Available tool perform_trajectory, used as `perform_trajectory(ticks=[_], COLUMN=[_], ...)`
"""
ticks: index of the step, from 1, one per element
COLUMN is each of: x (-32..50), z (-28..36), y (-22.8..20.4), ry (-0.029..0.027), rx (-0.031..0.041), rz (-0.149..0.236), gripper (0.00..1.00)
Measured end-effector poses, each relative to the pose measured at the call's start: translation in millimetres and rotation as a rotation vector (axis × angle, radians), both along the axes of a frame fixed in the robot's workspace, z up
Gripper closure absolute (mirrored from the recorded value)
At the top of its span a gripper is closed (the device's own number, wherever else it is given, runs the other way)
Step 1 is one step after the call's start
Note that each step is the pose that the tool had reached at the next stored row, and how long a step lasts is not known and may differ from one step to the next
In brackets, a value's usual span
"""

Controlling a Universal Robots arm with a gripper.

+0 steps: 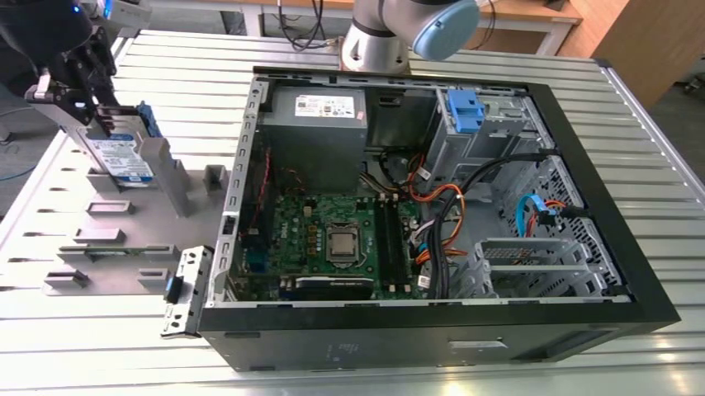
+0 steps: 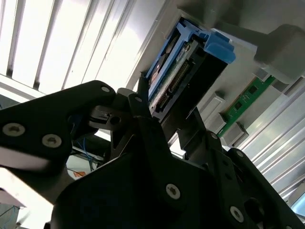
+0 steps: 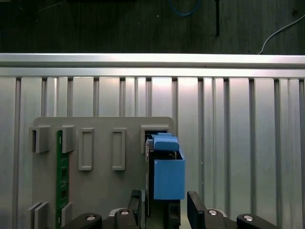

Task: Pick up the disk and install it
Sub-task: 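Pick up the disk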

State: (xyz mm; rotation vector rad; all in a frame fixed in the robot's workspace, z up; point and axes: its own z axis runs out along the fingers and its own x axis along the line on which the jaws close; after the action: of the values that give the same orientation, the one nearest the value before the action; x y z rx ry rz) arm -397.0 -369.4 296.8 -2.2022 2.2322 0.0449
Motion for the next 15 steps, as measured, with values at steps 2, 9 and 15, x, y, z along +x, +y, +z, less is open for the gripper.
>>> perform_trajectory(ticks=[2, 9, 15], x=[0.0, 0.0, 2.3], z=[0.0, 2.4, 2.7], y=[0.0, 0.1, 0.1], ry=[-0.0001, 0.0000, 0.0001], rx=[0.0000, -0.0001, -0.0001], rz=[0.000, 0.000, 0.000], gripper=[0.50, 0.50, 0.50])
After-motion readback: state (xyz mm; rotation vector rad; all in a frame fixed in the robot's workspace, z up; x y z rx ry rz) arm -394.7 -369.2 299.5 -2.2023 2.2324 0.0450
